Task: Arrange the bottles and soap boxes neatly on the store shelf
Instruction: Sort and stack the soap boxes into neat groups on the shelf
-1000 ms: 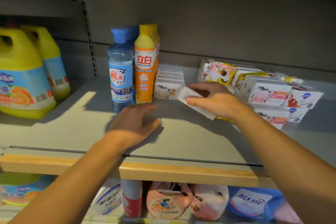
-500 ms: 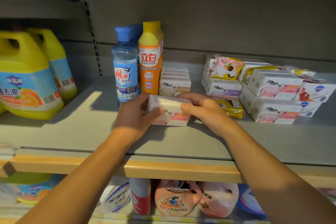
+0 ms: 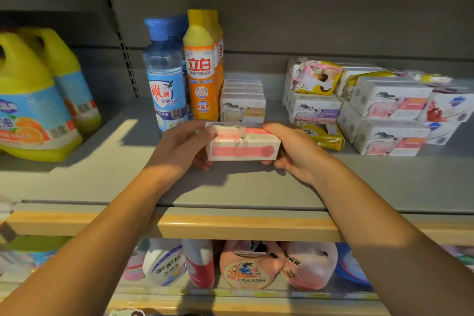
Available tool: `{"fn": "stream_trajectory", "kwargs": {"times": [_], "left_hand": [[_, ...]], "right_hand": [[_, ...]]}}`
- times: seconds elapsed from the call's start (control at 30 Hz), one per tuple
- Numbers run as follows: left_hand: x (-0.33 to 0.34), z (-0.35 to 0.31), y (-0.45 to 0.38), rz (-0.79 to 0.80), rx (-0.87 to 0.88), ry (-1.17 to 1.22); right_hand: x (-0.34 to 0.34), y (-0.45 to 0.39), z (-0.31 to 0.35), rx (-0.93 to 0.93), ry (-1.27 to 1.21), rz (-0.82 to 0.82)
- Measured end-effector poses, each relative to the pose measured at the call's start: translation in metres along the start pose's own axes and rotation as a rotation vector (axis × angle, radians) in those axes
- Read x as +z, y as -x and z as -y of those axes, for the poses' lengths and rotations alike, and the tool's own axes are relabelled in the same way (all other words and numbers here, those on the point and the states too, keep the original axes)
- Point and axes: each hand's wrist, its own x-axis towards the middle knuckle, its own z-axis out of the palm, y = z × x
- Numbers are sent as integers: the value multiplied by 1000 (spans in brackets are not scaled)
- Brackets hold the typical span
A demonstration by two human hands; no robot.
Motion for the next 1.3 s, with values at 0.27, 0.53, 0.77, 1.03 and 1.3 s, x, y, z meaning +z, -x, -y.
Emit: {"fn": "stream_trajectory", "kwargs": {"times": [0.27, 0.53, 0.77, 1.03, 1.3], "left_hand": [[1, -1, -3, 14, -59, -93], [-3, 4, -6, 20, 14, -46], [-6, 4, -5, -63, 201, -280], [3, 1, 2, -238, 296, -442], [2, 8, -4, -89, 200, -560]], "right_hand": [[-6, -6, 4, 160, -133, 14], [-2, 1, -3, -172, 22, -25], [-2, -1, -4, -567, 239, -86], [-3, 1, -7, -613, 598, -153], [-6, 1, -6, -584, 717, -222]]}}
